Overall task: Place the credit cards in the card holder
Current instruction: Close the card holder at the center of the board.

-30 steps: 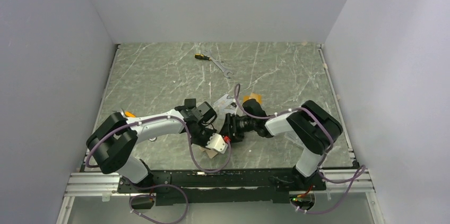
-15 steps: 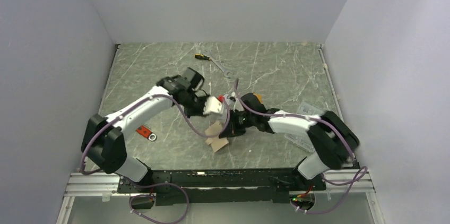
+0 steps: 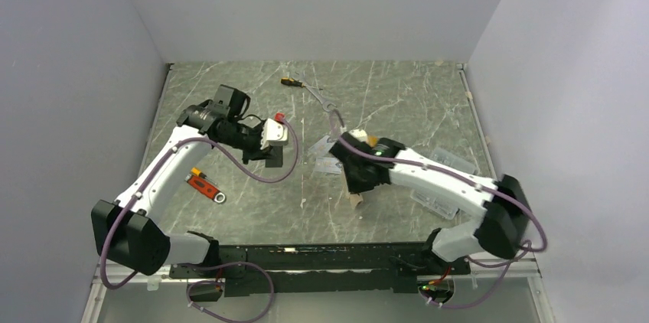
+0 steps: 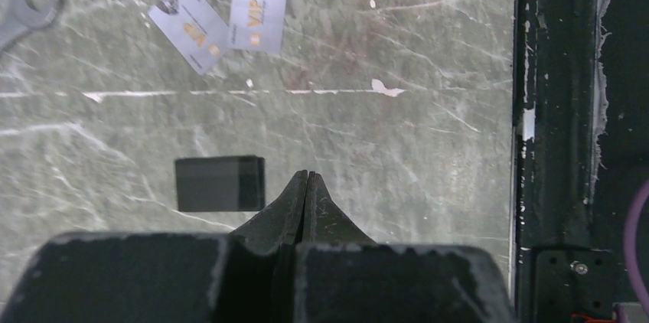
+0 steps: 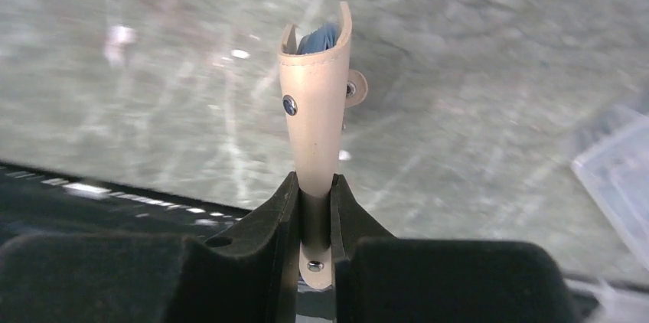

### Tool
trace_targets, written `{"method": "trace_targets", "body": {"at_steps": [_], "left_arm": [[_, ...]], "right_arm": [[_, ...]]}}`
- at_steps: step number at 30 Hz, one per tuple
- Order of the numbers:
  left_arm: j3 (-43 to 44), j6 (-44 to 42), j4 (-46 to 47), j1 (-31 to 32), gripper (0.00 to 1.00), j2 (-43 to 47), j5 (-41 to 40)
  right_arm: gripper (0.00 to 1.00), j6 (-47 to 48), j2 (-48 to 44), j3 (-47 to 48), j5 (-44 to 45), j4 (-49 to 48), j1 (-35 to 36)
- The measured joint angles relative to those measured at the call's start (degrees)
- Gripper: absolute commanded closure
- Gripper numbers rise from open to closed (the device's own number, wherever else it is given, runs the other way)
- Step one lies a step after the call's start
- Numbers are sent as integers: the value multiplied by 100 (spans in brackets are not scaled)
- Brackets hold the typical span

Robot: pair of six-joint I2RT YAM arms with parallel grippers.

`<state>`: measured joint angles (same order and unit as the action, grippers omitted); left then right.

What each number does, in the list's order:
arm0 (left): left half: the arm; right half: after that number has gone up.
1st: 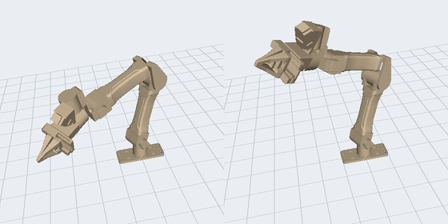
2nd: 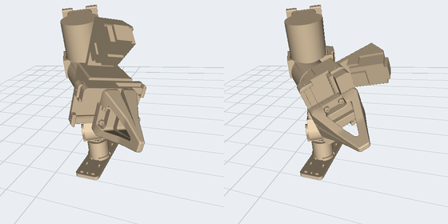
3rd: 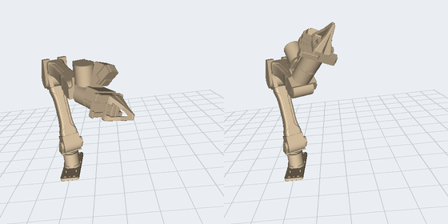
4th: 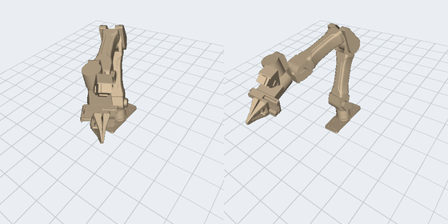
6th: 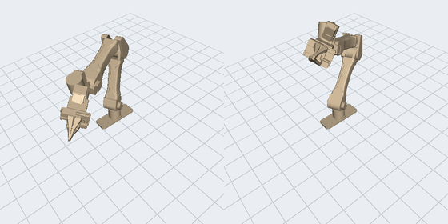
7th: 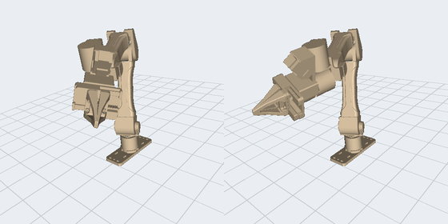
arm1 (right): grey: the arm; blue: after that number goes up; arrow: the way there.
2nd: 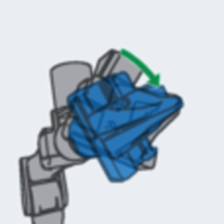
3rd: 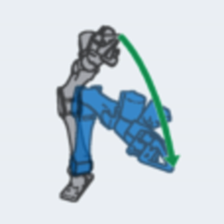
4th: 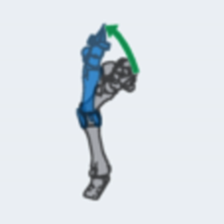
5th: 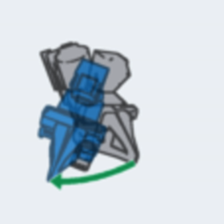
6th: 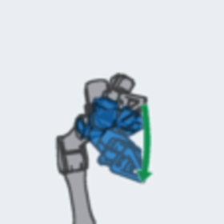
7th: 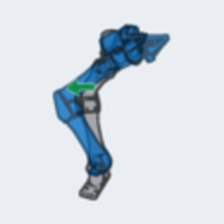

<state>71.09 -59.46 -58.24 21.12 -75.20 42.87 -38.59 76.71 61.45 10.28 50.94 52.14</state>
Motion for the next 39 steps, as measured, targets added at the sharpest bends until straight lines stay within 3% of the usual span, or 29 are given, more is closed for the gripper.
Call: {"method": "trace_targets", "body": {"at_steps": [7, 10, 12, 15, 17, 21, 23, 28, 33, 36, 39], "left_arm": [[-354, -146, -140, -448, 100, 44, 197], [-365, -238, -166, -625, 100, 90, 264], [-369, -299, -197, -776, 100, 107, 302], [-372, -439, -286, -1027, 100, 109, 345], [-372, -529, -348, -1176, 100, 109, 348], [-372, -699, -461, -1403, 100, 109, 345], [-369, -758, -522, -1471, 100, 107, 341], [-354, -892, -634, -1506, 100, 59, 350], [-319, -1029, -752, -1392, 99, -146, 439], [-407, -988, -595, -881, 97, -201, 431], [-664, -835, -278, -59, 98, -223, 382]], "right_arm": [[100, -398, 1926, 1093, 1440, 1488, 929], [90, -503, 2645, 1620, 1816, 1762, 1270], [77, -544, 3091, 1945, 1974, 1818, 1497], [43, -540, 3569, 2223, 2000, 1792, 1773], [27, -496, 3703, 2236, 1871, 1714, 1895], [16, -293, 3748, 2236, 1473, 1427, 1937], [2, -227, 3735, 2234, 1314, 1248, 1912], [0, -57, 3178, 1952, 710, 588, 1626], [0, 22, 1545, 1172, 120, -179, 695], [1, 98, 719, 645, 4, -518, 92], [19, 181, 507, 321, -96, -723, -114]]}}
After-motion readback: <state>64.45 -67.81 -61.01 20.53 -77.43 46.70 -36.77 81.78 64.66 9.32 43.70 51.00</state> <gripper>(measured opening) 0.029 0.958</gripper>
